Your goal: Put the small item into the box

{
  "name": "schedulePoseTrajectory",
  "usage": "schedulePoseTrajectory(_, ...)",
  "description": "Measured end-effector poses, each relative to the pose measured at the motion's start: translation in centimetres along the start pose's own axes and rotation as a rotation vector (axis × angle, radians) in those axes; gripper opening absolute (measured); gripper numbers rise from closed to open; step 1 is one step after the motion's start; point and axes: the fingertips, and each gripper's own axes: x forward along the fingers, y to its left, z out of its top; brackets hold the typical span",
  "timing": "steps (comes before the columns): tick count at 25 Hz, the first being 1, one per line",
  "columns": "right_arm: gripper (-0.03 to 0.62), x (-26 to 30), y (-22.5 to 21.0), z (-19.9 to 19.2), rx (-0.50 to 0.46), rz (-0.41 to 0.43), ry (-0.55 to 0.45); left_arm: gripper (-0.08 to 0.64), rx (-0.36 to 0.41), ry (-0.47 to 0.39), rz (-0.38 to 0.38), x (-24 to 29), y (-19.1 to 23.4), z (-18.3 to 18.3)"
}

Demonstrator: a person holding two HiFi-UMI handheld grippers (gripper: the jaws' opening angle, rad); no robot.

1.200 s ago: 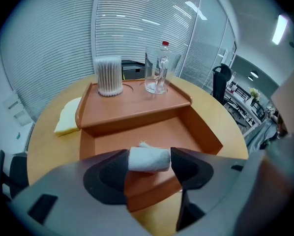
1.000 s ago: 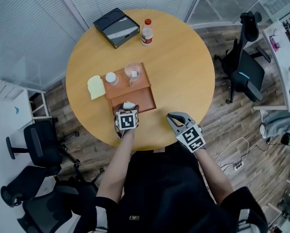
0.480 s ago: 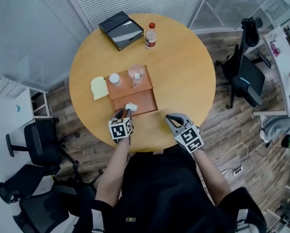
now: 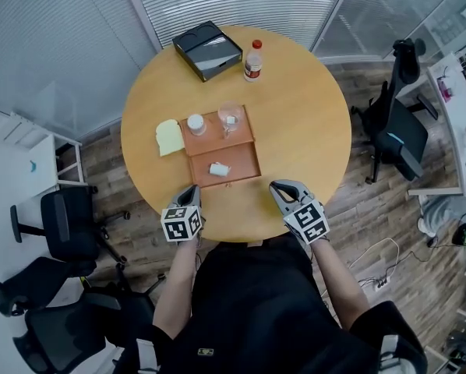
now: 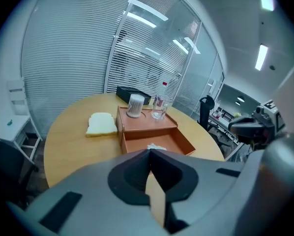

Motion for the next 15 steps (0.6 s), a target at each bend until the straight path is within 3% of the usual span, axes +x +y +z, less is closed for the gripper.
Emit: schedulePoseTrajectory(15, 0.008, -1.5, 1.7, -0.7, 0.001, -0.014, -0.010, 0.006, 0.021, -0.038, -0.025, -2.4, -1.3, 0.8)
